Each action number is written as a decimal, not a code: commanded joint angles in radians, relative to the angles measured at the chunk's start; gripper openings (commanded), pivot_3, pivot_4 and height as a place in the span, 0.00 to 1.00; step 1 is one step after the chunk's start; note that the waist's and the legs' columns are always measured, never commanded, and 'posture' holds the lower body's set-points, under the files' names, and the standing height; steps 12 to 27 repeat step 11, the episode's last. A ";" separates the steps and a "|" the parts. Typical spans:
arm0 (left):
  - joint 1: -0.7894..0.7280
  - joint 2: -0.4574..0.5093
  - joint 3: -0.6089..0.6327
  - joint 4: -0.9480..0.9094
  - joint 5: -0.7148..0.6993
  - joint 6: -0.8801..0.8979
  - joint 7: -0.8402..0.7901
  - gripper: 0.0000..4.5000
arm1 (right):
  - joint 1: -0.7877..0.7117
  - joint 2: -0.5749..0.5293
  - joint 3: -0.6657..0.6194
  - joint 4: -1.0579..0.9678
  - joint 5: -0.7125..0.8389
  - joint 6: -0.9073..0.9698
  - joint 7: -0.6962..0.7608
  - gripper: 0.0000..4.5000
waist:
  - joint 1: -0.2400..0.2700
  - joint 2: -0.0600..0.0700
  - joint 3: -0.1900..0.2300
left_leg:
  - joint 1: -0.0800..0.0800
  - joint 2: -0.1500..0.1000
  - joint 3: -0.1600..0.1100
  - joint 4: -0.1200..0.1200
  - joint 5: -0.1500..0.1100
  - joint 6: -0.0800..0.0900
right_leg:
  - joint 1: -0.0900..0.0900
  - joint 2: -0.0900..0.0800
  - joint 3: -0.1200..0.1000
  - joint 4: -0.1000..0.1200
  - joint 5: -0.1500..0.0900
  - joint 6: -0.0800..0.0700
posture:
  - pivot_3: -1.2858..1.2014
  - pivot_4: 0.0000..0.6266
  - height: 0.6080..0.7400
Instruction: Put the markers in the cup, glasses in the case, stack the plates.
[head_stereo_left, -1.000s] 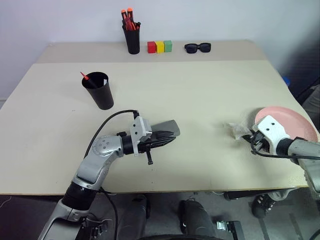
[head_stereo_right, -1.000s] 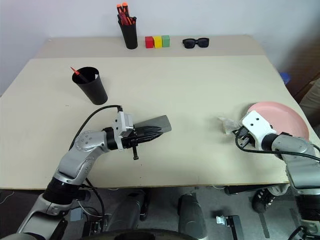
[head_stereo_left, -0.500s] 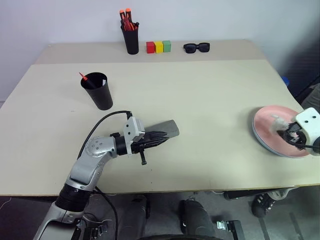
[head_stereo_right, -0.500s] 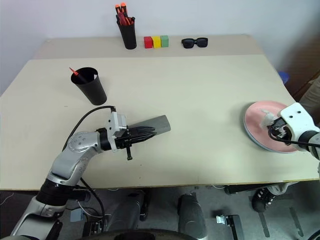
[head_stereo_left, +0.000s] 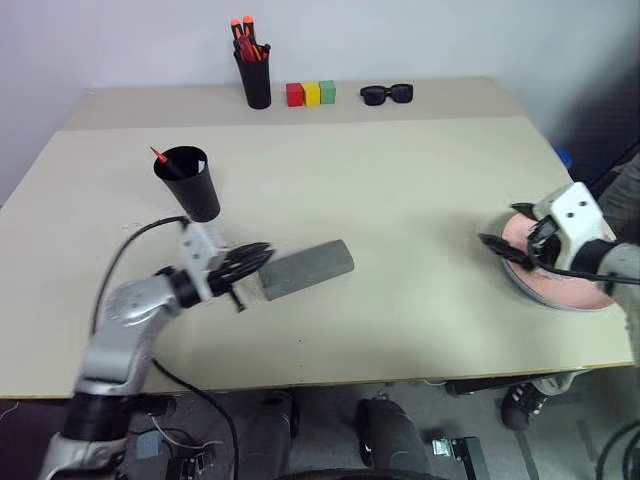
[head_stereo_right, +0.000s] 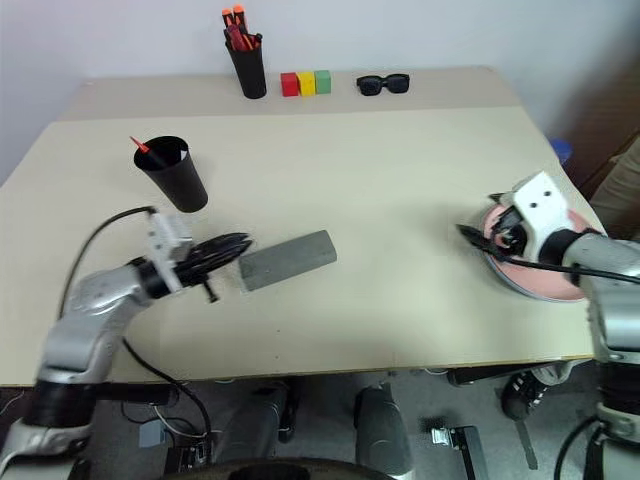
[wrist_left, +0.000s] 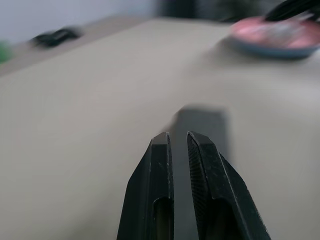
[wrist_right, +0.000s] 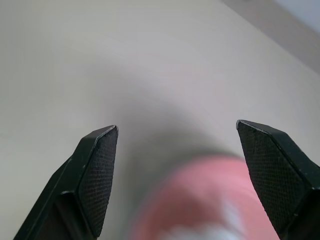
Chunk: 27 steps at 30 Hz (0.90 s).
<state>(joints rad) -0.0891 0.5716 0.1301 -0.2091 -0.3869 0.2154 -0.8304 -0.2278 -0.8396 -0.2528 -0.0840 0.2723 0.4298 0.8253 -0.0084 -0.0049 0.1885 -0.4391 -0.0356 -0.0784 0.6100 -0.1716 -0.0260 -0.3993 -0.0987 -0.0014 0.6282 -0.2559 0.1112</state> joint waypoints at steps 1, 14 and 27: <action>0.079 0.023 0.105 -0.076 -0.032 -0.002 0.031 0.11 | -0.047 0.025 0.026 -0.033 0.049 -0.017 0.034 0.85 | 0.004 0.000 0.000 | 0.000 0.000 0.000 0.000 0.000 0.000 | 0.000 -0.001 0.000 0.000 0.000 0.000 | 0.52 0.24 1.00; 0.262 -0.006 0.254 -0.143 -0.028 -0.027 0.143 0.11 | -0.184 0.133 0.170 0.073 0.037 -0.080 0.083 0.85 | 0.005 0.000 0.000 | -0.003 -0.002 0.000 0.000 0.000 0.000 | -0.004 -0.003 0.000 0.000 0.000 0.000 | 0.52 0.24 1.00; 0.262 -0.006 0.254 -0.143 -0.028 -0.027 0.143 0.11 | -0.184 0.133 0.170 0.073 0.037 -0.080 0.083 0.85 | 0.005 0.000 0.000 | -0.003 -0.002 0.000 0.000 0.000 0.000 | -0.004 -0.003 0.000 0.000 0.000 0.000 | 0.52 0.24 1.00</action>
